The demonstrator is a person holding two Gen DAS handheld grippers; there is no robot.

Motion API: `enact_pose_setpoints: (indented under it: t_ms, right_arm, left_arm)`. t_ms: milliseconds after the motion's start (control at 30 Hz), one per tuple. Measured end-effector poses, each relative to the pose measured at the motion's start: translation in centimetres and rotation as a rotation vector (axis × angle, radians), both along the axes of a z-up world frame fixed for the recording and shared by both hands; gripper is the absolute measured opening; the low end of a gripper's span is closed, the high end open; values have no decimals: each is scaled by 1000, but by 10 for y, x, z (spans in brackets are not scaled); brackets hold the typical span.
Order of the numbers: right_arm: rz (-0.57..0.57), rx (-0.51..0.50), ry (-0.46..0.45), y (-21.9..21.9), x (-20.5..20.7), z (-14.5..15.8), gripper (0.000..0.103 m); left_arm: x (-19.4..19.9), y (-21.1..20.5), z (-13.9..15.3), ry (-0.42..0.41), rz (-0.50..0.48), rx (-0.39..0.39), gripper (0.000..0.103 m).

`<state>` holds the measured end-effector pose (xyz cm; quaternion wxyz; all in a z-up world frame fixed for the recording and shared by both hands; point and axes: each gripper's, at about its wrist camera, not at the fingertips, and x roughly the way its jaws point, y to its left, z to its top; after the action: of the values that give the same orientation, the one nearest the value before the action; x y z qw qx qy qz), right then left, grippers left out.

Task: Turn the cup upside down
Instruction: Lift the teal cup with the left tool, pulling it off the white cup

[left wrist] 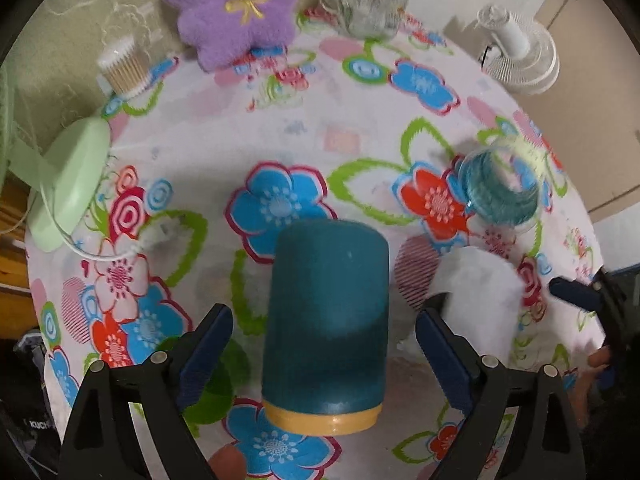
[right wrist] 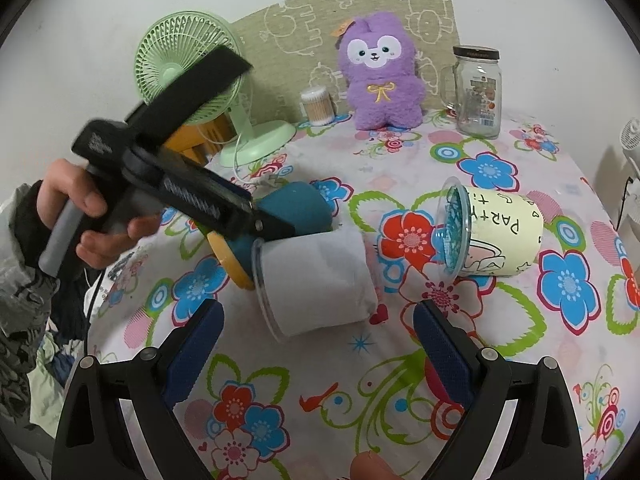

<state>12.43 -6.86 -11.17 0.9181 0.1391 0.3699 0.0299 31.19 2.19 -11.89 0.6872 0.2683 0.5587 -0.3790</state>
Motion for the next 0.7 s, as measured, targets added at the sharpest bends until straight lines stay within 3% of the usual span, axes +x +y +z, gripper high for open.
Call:
enact_pose_setpoints:
  t_ms: [67,133,167,500,700]
  right_arm:
    - [-1,0,2,0,0,0,97]
    - [2,0,2,1,0,-1,97]
    - [3,0,2,1,0,-1,97]
    - [8,1,-3,2,-3,1,97]
    - [14,0,-12,4,-6,5,97]
  left_arm:
    - [-4,-4,-9,-9,-11,33,92]
    - [-6,-7,-17,-1,-20,55,81]
    - [-7,-7,-20,10,-19,62,70]
    - [-8,-2,-17,6,20,66,69]
    - [-24,10,8,-16,32,37,69]
